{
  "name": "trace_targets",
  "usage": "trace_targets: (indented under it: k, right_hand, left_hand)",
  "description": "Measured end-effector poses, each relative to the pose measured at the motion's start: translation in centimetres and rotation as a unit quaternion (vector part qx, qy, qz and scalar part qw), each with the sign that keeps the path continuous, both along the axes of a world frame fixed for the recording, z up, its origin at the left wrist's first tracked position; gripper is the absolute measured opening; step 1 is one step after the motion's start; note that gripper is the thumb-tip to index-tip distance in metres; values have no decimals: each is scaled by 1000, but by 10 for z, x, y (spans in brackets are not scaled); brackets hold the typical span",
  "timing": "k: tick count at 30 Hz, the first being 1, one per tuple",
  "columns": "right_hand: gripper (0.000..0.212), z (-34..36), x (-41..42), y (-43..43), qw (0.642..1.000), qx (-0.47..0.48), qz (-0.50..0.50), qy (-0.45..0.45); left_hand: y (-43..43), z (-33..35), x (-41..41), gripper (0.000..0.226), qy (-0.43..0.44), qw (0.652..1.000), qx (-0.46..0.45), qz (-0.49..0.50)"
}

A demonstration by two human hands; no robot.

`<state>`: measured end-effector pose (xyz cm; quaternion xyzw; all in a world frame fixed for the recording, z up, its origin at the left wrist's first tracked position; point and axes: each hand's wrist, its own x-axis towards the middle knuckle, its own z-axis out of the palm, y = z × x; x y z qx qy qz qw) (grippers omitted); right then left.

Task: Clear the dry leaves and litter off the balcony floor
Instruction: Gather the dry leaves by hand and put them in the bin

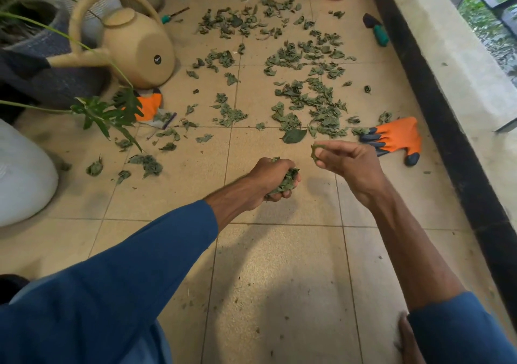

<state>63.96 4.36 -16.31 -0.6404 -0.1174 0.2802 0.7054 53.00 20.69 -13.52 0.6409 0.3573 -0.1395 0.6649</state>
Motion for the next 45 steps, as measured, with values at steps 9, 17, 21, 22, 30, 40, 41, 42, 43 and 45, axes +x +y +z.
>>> trace_targets:
  k: [9,17,21,22,30,40,41,42,43,45]
  right_hand:
    - [12,56,-41,66,940,-180,14,-289]
    - [16,99,-70,130,834,-290,193,-429]
    - [25,127,-89,167,807,-301,257,-438]
    - [24,131,-91,173,812,-300,256,-431]
    - [15,162,-119,224,897,-270,297,-184]
    - [13,140,-101,263,934,-226,276,-36]
    - [13,133,-93,267,940,-205,273,-21]
    - [14,123,-85,272,945,-183,271,-3]
    - [15,108,-74,278,948,-169,270,15]
    - [17,73,-56,292,948,-172,266,37]
  left_hand:
    - [19,17,6,30,-40,987,-40,152]
    - [64,36,-31,30,-43,966,-8,254]
    - [97,51,-51,32,-58,951,22,303]
    - [102,54,-54,33,-64,947,28,314]
    - [132,55,-100,31,-65,914,-17,399]
    - [162,40,-102,37,-52,913,24,404]
    - [167,32,-97,44,-48,915,39,400]
    - [171,25,-96,50,-44,917,57,393]
    - [176,14,-92,55,-40,919,69,385]
    - [182,3,-88,53,-12,930,95,356]
